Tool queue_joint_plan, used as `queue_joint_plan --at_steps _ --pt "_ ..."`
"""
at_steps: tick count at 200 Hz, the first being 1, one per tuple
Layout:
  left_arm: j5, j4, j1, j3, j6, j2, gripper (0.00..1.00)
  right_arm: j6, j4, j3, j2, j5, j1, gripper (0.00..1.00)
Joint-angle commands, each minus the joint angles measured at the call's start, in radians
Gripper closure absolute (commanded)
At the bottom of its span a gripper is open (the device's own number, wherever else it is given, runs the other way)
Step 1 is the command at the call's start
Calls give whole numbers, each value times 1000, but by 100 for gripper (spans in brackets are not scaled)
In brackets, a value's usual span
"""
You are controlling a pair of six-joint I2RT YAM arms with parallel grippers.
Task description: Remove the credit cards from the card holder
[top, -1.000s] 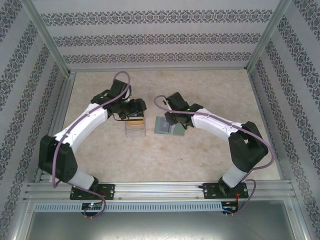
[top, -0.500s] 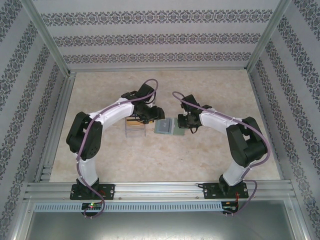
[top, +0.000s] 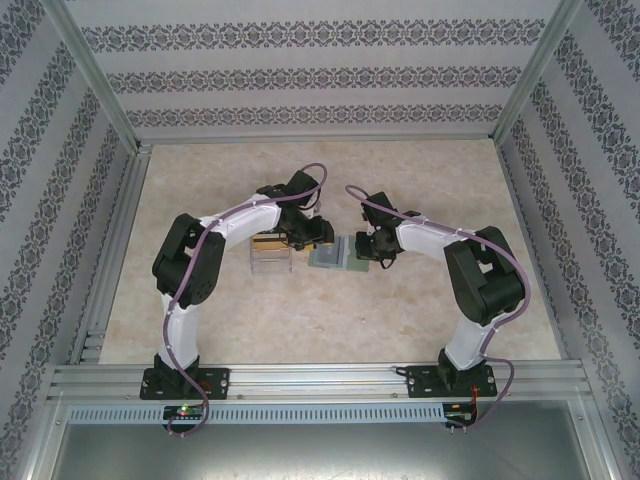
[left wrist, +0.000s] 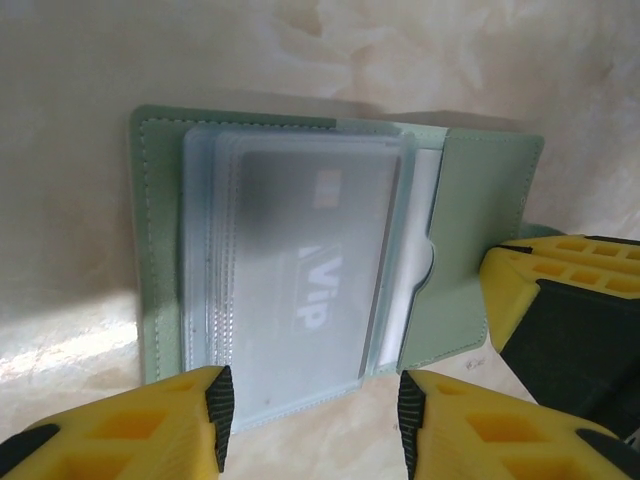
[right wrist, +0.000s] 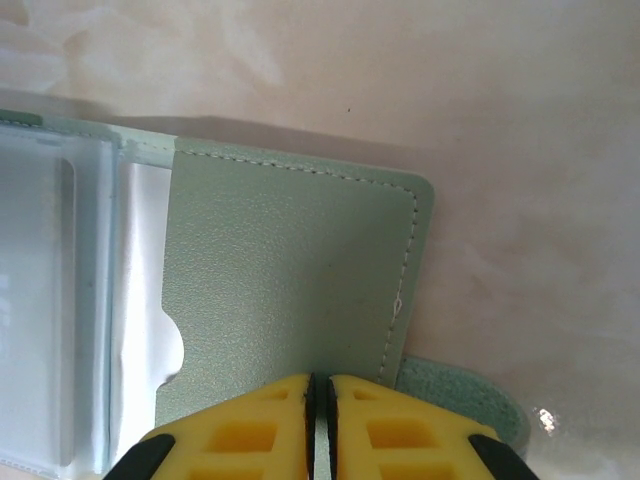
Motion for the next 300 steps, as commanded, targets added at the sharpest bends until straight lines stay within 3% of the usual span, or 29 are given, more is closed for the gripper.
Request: queue_joint_plan --at_steps 1,141,178,215,244,300 --pt "18 4 -14 19 25 37 51 20 0 -11 29 -20 -4 85" --pt "101 71 -34 13 17 46 49 33 -1 -18 25 -29 -3 84" --pt "122 82 -40 14 19 53 41 35 -2 -17 24 -29 -3 84" --pt "127 83 -40 14 23 55 17 40 1 -19 21 -29 -3 83" --pt "136 90 -40 11 27 57 8 48 7 -19 19 -29 -4 76" --pt "175 119 -40 11 30 64 6 60 22 -17 23 -44 -9 75"
